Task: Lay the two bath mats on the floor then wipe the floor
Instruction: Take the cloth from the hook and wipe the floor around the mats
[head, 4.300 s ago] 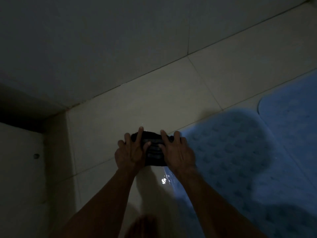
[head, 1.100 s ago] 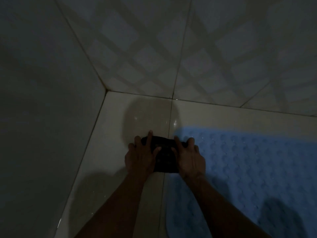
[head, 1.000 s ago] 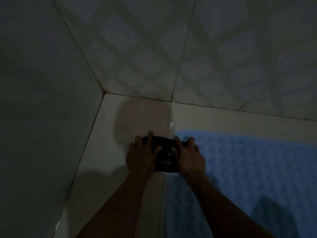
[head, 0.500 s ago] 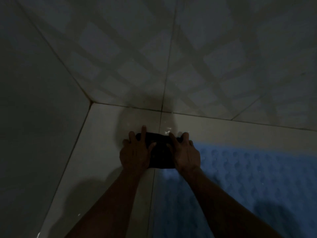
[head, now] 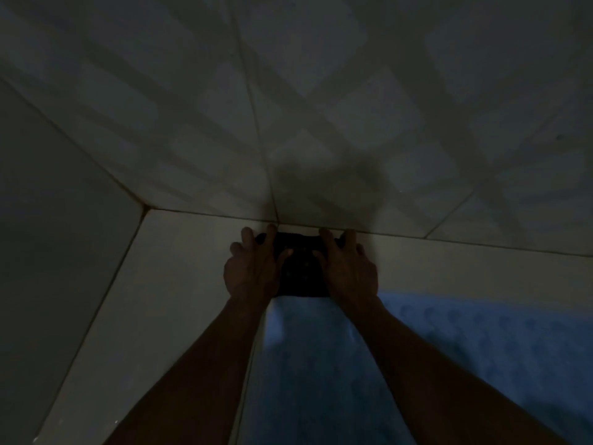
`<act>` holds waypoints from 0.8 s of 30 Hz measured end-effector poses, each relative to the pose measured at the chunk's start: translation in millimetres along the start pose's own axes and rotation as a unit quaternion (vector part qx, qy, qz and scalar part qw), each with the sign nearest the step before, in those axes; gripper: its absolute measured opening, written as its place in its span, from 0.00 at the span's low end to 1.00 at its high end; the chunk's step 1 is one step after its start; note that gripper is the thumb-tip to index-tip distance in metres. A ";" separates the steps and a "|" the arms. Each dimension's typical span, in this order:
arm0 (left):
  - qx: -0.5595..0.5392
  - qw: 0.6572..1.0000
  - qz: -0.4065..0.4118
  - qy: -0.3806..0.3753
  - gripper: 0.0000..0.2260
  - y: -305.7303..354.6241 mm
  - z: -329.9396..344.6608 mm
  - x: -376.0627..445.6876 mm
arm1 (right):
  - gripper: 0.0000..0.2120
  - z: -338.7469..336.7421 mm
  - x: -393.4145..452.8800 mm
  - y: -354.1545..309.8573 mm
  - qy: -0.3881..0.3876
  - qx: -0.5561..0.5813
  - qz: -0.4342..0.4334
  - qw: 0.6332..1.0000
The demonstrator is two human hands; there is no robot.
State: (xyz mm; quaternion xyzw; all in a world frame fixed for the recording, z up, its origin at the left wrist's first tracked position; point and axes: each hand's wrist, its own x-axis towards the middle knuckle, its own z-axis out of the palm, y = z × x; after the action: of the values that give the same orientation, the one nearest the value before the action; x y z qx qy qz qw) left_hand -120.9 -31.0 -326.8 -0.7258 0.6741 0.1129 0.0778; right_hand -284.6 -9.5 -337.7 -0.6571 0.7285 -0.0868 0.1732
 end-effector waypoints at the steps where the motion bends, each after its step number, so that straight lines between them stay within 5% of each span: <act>1: -0.001 1.000 0.002 -0.002 0.30 8.1 -0.4 0.6 | 0.22 -1.7 2.0 7.5 0.002 0.008 0.002 1.000; 24: 0.034 0.998 0.035 0.049 0.29 162.3 22.5 -34.7 | 0.27 -39.8 -18.7 158.5 0.049 0.021 0.079 0.995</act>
State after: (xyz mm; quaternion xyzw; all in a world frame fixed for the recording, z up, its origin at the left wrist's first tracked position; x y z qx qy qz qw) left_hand -286.2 -4.5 -332.7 -0.7037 0.7053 0.0565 0.0654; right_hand -444.7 24.2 -354.4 -0.5885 0.7840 -0.1202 0.1571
